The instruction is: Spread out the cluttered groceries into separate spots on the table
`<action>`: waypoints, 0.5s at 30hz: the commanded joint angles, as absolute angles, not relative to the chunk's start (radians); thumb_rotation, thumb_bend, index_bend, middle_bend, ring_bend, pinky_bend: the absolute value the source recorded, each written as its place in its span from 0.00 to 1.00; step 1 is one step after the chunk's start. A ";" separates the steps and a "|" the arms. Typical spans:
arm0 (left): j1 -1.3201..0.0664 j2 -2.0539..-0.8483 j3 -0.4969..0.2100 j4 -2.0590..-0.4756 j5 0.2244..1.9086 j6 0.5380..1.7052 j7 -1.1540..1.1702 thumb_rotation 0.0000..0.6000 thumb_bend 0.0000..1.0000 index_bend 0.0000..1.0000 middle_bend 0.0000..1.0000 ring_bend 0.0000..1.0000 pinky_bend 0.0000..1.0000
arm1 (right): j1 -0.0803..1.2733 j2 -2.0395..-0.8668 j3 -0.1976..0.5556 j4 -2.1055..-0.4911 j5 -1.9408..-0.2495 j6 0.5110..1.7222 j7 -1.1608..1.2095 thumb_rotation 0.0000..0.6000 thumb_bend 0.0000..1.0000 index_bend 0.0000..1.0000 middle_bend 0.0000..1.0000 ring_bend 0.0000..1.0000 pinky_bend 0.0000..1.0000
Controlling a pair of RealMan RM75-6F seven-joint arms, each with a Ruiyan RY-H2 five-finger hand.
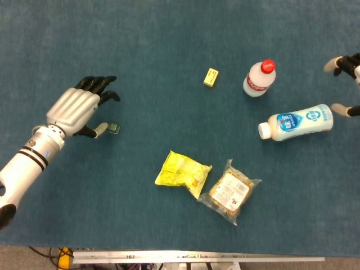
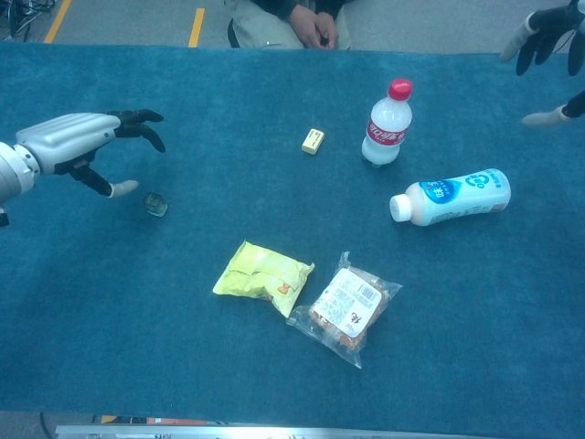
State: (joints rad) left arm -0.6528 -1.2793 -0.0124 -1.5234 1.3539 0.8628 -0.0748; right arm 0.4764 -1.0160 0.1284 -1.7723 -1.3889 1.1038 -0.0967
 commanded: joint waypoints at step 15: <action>-0.601 -1.183 -0.005 -1.634 1.391 0.941 -0.068 1.00 0.36 0.24 0.04 0.00 0.04 | 0.635 -1.081 0.200 -1.776 -1.178 0.948 -0.341 1.00 0.00 0.22 0.32 0.23 0.40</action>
